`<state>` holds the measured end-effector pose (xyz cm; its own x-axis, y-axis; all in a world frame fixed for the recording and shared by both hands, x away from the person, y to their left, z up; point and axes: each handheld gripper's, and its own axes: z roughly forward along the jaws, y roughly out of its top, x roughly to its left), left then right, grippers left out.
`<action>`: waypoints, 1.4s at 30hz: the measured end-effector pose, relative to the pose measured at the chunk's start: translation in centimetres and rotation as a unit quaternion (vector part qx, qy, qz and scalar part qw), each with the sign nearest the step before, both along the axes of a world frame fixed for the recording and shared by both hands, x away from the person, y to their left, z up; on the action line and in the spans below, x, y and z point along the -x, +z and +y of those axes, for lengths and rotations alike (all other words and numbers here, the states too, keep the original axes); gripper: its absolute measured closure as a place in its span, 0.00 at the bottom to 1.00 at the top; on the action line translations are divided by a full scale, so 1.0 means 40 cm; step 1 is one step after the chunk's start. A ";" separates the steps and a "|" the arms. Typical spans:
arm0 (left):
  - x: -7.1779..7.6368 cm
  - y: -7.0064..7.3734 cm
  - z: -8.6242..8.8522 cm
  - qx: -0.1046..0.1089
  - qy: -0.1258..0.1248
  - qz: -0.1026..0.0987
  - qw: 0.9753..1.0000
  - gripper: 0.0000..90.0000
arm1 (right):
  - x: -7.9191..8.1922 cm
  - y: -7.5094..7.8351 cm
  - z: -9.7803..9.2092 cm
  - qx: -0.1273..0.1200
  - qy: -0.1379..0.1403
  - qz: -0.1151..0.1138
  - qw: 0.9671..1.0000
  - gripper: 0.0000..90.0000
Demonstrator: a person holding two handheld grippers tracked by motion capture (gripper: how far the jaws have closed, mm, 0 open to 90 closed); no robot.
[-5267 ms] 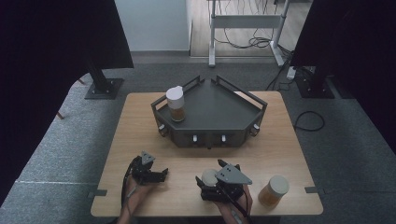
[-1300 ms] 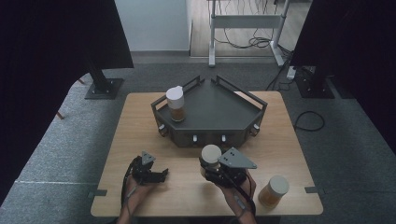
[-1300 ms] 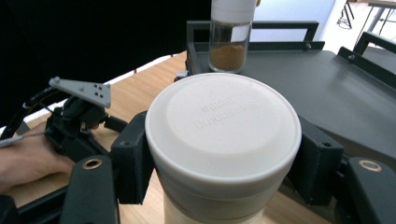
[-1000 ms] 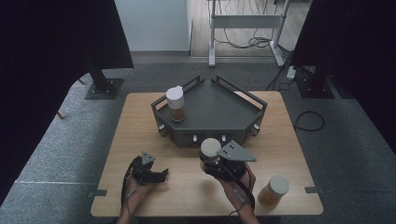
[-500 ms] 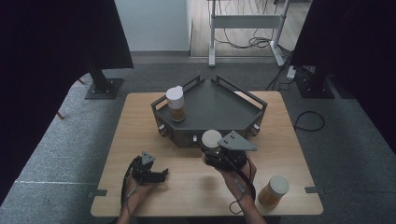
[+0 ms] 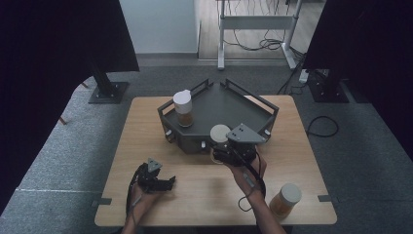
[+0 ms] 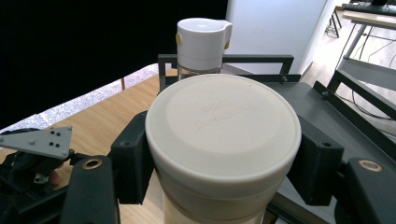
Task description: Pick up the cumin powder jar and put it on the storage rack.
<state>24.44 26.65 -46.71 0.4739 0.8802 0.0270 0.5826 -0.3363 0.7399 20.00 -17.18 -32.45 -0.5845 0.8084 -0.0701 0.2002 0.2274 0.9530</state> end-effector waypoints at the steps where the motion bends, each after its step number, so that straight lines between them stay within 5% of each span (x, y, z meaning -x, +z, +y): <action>1: 0.000 0.000 0.000 0.000 0.000 0.000 1.000 0.04 | -0.004 0.001 0.000 0.000 -0.001 0.001 1.000 0.37; 42: 0.000 0.001 0.000 -0.001 0.000 0.001 1.000 0.04 | -0.138 0.057 0.024 0.006 -0.045 -0.001 0.999 0.37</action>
